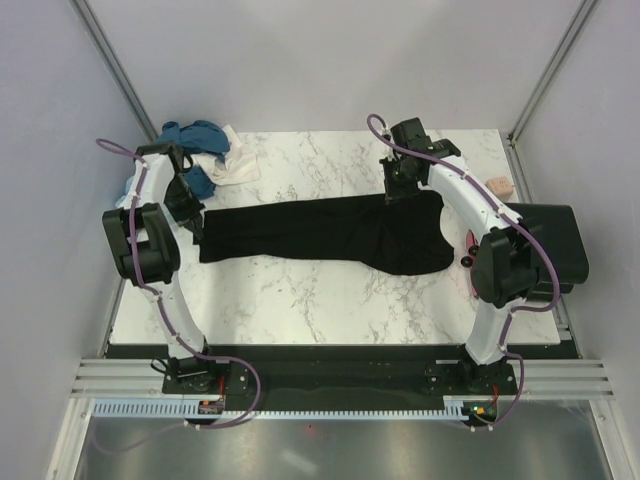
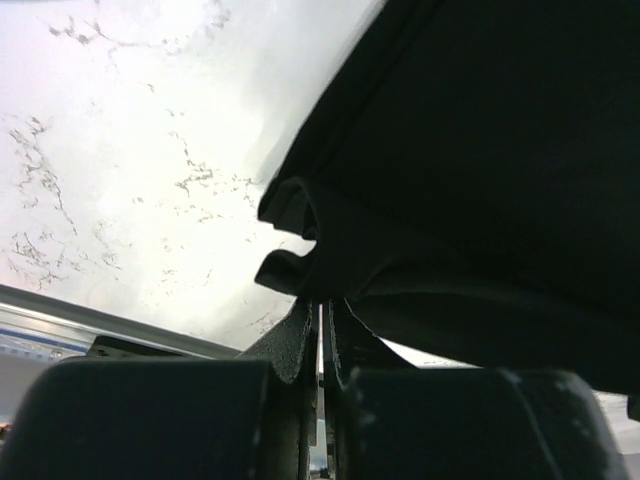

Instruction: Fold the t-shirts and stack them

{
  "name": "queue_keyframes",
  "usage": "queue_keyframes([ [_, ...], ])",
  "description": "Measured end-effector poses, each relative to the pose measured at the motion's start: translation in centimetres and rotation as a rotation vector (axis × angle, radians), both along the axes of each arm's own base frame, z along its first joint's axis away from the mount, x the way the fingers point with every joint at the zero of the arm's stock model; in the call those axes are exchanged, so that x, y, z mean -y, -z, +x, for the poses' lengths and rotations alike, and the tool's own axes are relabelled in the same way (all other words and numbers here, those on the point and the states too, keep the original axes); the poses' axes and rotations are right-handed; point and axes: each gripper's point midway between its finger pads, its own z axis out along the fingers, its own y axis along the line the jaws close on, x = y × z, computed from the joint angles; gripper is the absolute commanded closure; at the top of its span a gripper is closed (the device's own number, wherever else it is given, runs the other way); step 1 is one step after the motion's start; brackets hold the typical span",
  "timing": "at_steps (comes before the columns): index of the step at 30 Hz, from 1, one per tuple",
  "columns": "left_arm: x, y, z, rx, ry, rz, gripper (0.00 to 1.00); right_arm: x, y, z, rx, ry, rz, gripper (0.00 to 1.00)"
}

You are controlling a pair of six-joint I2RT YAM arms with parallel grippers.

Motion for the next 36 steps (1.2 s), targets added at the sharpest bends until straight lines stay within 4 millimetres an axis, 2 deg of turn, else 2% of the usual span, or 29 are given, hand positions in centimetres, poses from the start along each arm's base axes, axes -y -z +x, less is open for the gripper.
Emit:
queue_keyframes([
  [4,1.2,0.1,-0.3,0.003,0.036,0.006,0.98,-0.2,-0.2,0.3,0.019,-0.002,0.011,1.00],
  [7,2.8,-0.6,-1.9,0.012,0.074,0.003,0.98,-0.7,-0.5,-0.2,0.033,-0.019,0.054,1.00],
  [12,5.0,-4.1,-4.7,0.114,0.134,0.007,0.98,-1.2,-2.2,-3.5,0.051,-0.059,0.145,1.00],
  [16,5.5,-6.4,-6.6,0.194,0.149,0.016,0.98,-1.6,-4.6,-6.0,0.088,-0.101,0.225,1.00],
  [19,5.3,-6.0,-8.1,0.181,0.146,0.025,0.98,-1.8,-5.3,-8.0,0.091,-0.129,0.269,1.00],
  [25,4.8,-4.2,-10.6,0.081,0.145,0.049,0.98,-1.3,-4.6,-11.6,0.049,-0.144,0.300,1.00],
  [30,4.3,-3.8,-11.3,0.055,0.143,0.070,0.98,-0.8,-4.4,-14.1,0.038,-0.148,0.319,1.00],
  [36,3.9,-3.9,-12.7,0.048,0.143,0.095,0.98,-0.3,-5.1,-16.3,0.049,-0.142,0.347,1.00],
])
